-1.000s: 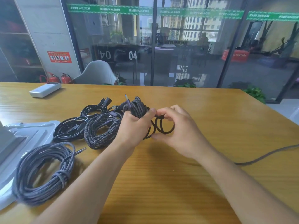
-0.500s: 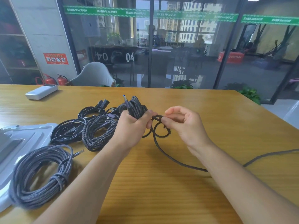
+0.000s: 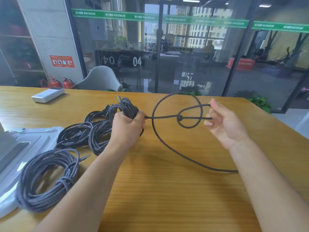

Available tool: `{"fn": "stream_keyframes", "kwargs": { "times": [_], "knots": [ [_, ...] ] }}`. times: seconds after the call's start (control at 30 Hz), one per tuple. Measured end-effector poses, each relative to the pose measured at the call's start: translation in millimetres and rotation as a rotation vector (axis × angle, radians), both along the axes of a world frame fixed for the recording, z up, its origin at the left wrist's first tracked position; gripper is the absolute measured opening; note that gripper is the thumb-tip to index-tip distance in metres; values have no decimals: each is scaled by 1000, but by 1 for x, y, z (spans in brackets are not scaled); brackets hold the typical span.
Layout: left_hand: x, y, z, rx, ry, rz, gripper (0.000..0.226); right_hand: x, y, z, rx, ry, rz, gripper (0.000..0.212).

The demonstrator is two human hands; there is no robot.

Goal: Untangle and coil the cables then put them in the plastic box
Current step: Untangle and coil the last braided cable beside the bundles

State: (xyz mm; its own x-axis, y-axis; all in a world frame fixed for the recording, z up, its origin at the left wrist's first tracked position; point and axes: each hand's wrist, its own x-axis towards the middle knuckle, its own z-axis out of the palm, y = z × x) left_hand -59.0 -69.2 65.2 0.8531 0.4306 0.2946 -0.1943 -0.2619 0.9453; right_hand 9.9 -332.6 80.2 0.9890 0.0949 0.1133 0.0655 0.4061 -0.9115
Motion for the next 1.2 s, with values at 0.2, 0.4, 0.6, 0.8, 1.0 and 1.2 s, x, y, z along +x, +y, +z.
{"fn": "stream_keyframes", "kwargs": {
  "times": [0.2,0.4,0.6,0.8,1.0,1.2],
  "knots": [
    [0,-2,-2,68,46,1,46,-4,-7,-4,-482,-196,-62,19],
    [-3,3,2,63,60,17,47,9,-9,-10,-592,-186,-303,34],
    [0,-3,0,119,76,1,48,23,-46,-11,212,255,57,33],
    [-2,-2,0,125,61,16,50,20,-55,-7,106,18,182,43],
    [-3,-2,2,132,73,12,50,40,-60,-33,-285,255,-499,43],
    [-5,3,4,166,110,-31,48,29,-37,-41,-1720,23,-402,57]
  ]
}}
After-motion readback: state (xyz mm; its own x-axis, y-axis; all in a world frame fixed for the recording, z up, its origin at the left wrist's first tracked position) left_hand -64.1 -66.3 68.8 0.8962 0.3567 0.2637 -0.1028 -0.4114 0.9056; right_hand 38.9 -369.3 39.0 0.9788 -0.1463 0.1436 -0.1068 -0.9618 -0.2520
